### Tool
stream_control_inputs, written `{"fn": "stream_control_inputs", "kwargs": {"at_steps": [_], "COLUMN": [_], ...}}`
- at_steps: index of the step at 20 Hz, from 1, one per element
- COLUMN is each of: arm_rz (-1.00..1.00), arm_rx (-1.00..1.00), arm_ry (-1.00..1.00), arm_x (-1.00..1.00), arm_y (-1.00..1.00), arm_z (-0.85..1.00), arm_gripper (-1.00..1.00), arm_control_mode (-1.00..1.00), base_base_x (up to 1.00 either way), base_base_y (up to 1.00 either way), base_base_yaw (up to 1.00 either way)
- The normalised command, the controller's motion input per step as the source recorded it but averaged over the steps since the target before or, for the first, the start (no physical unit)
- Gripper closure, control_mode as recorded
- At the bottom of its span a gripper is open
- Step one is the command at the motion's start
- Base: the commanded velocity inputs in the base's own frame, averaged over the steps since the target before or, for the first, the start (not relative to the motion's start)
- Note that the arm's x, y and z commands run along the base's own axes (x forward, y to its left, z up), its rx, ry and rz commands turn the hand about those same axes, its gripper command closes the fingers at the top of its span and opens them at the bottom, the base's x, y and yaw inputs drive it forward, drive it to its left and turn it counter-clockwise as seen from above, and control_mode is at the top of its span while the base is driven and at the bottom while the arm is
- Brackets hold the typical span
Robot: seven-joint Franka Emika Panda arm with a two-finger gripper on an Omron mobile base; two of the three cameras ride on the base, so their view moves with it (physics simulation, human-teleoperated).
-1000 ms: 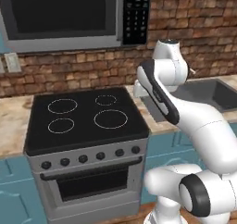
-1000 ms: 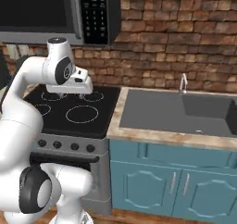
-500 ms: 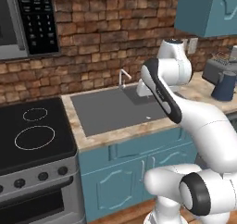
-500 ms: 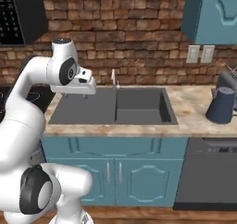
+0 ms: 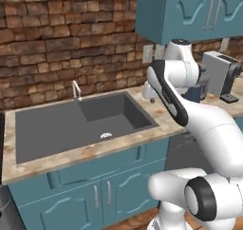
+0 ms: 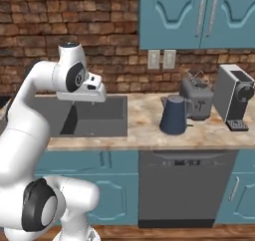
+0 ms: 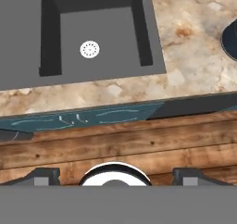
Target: Navigate to the electric kettle.
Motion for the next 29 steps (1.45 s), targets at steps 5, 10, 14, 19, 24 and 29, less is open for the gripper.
{"fn": "stream_control_inputs", "kwargs": {"at_steps": [5, 10, 14, 19, 24, 29], "arm_rz": [0.0, 0.0, 0.0, 0.0, 0.0, 0.0], "arm_rx": [0.0, 0.0, 0.0, 0.0, 0.0, 0.0], "arm_ry": [0.0, 0.0, 0.0, 0.0, 0.0, 0.0], "arm_x": [0.0, 0.0, 0.0, 0.0, 0.0, 0.0], "arm_y": [0.0, 0.0, 0.0, 0.0, 0.0, 0.0], "arm_z": [0.0, 0.0, 0.0, 0.0, 0.0, 0.0], "arm_gripper": [-1.0, -1.0, -1.0, -1.0, -1.0, -1.0], "arm_control_mode": [1.0, 1.0, 1.0, 1.0, 1.0, 1.0], "base_base_x": [0.61, 0.48, 0.57, 0.73, 0.45, 0.03], "base_base_y": [-1.0, -1.0, -0.72, -0.47, -0.04, 0.0], "base_base_yaw": [0.18, 0.32, 0.27, 0.14, 0.0, 0.0]}}
